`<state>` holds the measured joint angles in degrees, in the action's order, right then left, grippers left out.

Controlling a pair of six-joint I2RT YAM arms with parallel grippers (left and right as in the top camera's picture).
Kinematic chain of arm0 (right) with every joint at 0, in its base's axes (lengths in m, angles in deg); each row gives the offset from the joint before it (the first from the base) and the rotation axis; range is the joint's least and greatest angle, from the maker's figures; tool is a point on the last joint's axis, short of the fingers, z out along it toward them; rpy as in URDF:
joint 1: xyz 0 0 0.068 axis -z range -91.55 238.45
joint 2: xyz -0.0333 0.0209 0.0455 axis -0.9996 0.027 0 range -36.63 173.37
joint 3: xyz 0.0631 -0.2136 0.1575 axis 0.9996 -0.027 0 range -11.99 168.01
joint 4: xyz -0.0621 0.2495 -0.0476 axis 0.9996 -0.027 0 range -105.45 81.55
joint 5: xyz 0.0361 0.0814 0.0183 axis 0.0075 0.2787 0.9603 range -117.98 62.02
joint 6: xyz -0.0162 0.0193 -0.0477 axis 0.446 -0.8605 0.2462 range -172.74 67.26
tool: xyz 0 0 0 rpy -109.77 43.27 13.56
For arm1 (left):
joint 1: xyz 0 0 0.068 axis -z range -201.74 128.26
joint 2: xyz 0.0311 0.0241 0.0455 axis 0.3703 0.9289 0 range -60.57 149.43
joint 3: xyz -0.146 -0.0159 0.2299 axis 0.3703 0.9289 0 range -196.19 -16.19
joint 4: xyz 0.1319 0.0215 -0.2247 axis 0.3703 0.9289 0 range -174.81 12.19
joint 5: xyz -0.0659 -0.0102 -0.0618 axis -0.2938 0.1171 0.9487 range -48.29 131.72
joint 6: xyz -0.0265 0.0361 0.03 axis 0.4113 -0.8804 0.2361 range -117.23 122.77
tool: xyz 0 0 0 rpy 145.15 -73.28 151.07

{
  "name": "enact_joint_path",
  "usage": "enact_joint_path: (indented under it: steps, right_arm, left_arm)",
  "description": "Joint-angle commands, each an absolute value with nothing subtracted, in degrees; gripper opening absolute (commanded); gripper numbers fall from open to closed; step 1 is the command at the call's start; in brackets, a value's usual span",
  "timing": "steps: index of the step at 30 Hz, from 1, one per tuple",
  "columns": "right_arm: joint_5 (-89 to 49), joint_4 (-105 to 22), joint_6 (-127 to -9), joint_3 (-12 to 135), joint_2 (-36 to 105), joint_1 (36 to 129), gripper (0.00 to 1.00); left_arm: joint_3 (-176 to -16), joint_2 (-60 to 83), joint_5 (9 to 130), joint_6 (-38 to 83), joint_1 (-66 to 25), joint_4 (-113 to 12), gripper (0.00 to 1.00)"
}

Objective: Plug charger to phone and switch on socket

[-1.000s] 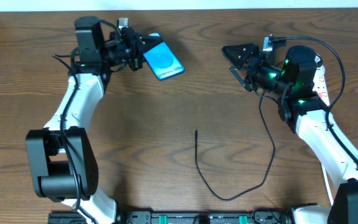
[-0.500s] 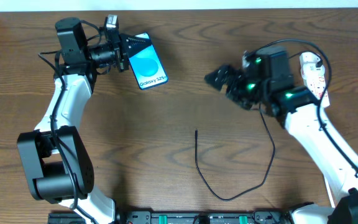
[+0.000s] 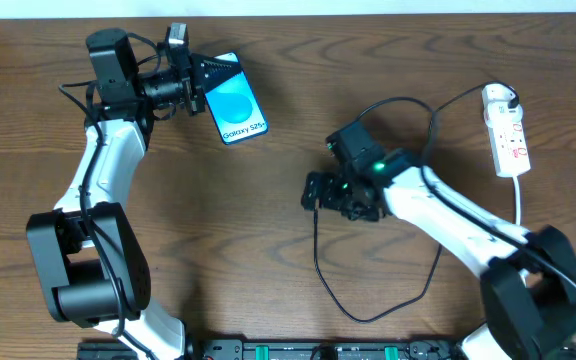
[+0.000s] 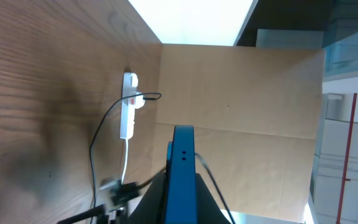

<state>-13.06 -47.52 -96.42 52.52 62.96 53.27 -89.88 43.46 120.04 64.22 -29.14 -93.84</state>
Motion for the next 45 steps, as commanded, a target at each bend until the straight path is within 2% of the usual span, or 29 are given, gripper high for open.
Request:
enact_joint_path:
  steps: [1,5,17,22,29,37,45]
  right_arm:
    - [-17.8,-50.6,-93.9,57.7,66.5,51.3,0.99]
    - [-20.4,-54.8,-93.3,62.3,70.5,49.1,0.99]
    - [-18.5,-55.6,-93.8,62.8,77.9,47.6,0.98]
    - [-18.5,-55.6,-93.8,62.8,77.9,47.5,0.83]
    - [-18.6,-55.6,-93.8,62.8,77.9,47.5,0.46]
    - [-18.6,-56.7,-93.8,62.8,77.9,47.0,0.37]
    - [-18.7,-56.7,-93.8,62.8,77.9,46.8,0.07]
  left_arm:
    - [-89.8,42.2,122.3,63.8,-29.4,-94.1,0.07]
    - [-89.8,42.2,122.3,63.8,-29.4,-94.1,0.07]
    - [-89.8,42.2,122.3,63.8,-29.4,-94.1,0.07]
    - [-89.8,42.2,122.3,63.8,-29.4,-94.1,0.07]
    - [-89.8,42.2,122.3,63.8,-29.4,-94.1,0.07]
    - [-89.8,42.2,122.3,63.8,-29.4,-94.1,0.07]
    - [-89.8,42.2,122.3,63.8,-29.4,-94.1,0.07]
